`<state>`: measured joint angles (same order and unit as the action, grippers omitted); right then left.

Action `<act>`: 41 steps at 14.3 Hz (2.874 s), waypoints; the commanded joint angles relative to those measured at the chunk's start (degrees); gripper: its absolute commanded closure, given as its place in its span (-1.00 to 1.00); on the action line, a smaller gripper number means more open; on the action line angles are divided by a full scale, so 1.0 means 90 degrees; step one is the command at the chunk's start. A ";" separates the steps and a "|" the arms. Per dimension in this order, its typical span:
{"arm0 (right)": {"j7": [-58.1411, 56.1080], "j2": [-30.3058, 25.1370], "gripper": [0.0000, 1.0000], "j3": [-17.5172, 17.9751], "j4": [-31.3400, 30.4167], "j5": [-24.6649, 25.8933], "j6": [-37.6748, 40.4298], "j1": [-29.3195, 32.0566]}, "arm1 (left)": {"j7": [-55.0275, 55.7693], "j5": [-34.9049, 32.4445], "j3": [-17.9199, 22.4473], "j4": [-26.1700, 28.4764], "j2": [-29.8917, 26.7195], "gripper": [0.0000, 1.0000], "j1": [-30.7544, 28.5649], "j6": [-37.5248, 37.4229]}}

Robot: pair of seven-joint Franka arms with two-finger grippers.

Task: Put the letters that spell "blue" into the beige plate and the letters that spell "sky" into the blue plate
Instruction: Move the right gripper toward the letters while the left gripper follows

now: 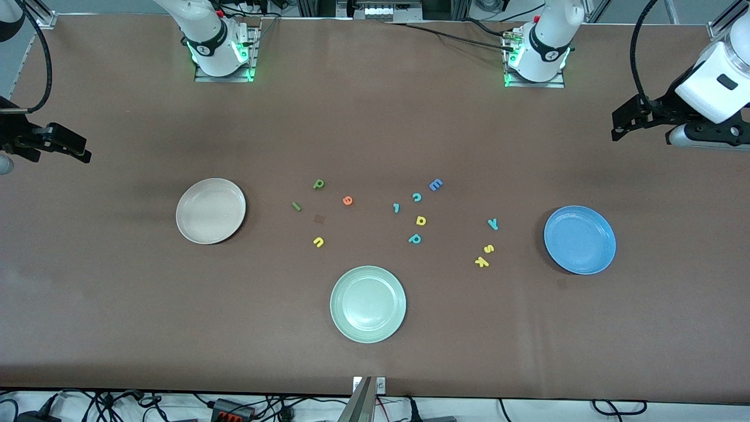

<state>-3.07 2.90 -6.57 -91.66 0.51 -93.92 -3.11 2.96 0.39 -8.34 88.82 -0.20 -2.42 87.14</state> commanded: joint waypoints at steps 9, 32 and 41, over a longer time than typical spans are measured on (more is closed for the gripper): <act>-0.0157 -0.0165 -1.00 0.0076 -0.0157 0.0100 0.0005 0.0101 | 0.0042 0.0006 -0.0080 -0.0161 0.0032 -1.00 -0.0024 -0.0132; 0.0469 0.1436 -1.00 0.0144 -0.1287 -0.0213 -0.1212 -0.2026 | 0.0003 0.0104 -0.0333 -0.0161 0.0712 -1.00 0.0132 -0.0278; 0.0078 0.2529 -0.82 0.0164 -0.1798 -0.0223 -0.3117 -0.3023 | -0.0045 0.0015 -0.0353 -0.1770 0.3603 -1.00 0.0435 -0.0025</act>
<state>-0.73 23.31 -4.65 -107.86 -0.57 -118.75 -28.69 3.00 1.01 -11.41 82.03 24.61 1.23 87.78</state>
